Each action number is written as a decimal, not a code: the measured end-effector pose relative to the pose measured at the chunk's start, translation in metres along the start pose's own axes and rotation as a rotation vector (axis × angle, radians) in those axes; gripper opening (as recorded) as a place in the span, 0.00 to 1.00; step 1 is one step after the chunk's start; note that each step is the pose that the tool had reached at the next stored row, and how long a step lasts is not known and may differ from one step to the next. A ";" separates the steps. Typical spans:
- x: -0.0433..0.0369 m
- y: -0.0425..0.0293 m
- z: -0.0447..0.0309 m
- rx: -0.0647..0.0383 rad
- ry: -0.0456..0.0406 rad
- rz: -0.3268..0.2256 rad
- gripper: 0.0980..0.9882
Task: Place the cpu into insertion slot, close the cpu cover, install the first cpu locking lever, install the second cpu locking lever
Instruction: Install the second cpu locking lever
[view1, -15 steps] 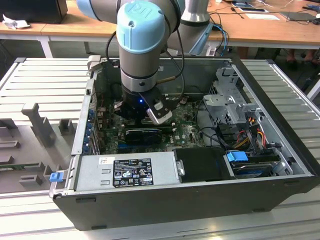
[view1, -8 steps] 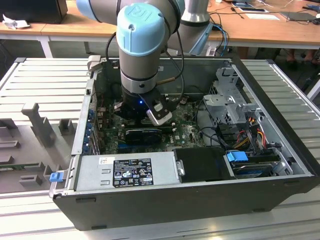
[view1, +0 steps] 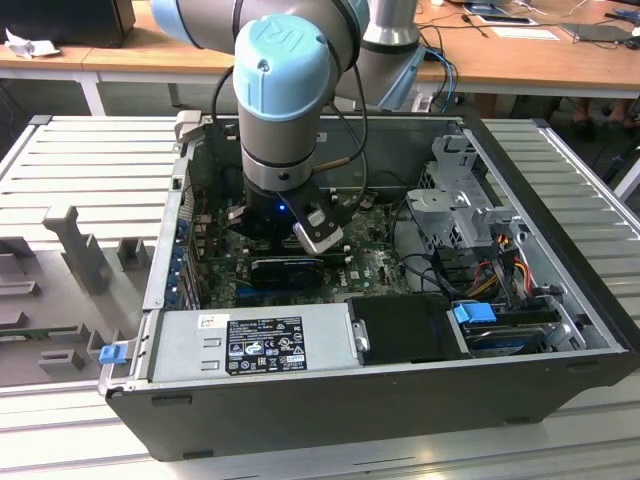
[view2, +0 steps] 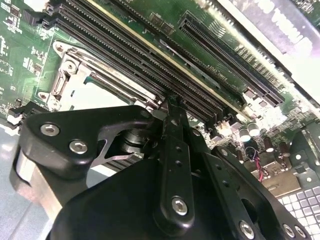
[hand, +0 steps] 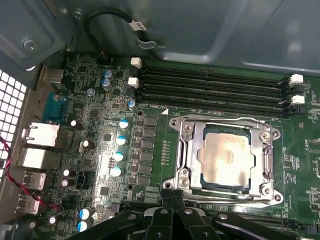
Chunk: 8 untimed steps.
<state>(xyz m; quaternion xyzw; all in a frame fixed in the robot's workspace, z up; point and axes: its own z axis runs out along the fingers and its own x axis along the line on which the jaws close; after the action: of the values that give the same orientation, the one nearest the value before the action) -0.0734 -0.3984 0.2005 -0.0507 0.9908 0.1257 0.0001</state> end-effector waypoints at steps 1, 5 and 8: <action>0.0000 0.0000 0.0002 -0.003 -0.0003 0.000 0.01; 0.0004 0.0003 0.0038 -0.010 -0.0008 0.000 0.01; 0.0012 0.0000 0.0071 -0.022 -0.0023 0.000 0.01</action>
<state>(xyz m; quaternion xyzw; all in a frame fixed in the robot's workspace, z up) -0.0747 -0.3968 0.1936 -0.0507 0.9893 0.1366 0.0007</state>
